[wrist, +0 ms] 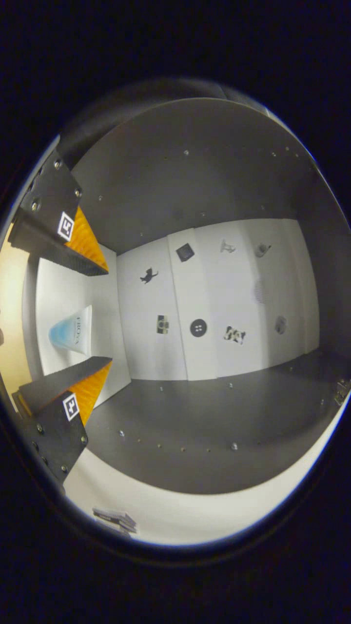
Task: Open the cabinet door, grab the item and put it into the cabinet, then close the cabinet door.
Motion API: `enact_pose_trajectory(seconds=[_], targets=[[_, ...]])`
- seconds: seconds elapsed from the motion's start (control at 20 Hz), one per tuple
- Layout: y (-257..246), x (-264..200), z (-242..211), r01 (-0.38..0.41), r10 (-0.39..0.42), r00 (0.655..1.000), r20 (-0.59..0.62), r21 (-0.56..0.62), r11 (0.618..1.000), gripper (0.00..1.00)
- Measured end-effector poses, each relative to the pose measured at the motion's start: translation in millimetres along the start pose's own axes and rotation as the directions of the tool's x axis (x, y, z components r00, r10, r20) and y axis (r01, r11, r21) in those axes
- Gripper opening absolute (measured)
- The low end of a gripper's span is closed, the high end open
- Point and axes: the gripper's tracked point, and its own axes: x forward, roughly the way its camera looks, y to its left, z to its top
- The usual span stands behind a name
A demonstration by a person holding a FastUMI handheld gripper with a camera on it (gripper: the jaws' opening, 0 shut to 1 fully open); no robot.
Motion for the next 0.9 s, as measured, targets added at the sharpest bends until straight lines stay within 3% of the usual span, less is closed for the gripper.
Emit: enact_pose_trajectory(seconds=[0.55, 0.9], targets=[[1.3, -86.8, 4.8, -0.003, 0.004, 1.000, 0.023, -0.024, 1.000, 0.97], [6.9, -160.1, 0.7, 0.055, -0.050, 0.995, 0.082, -0.071, 0.996, 0.97]])
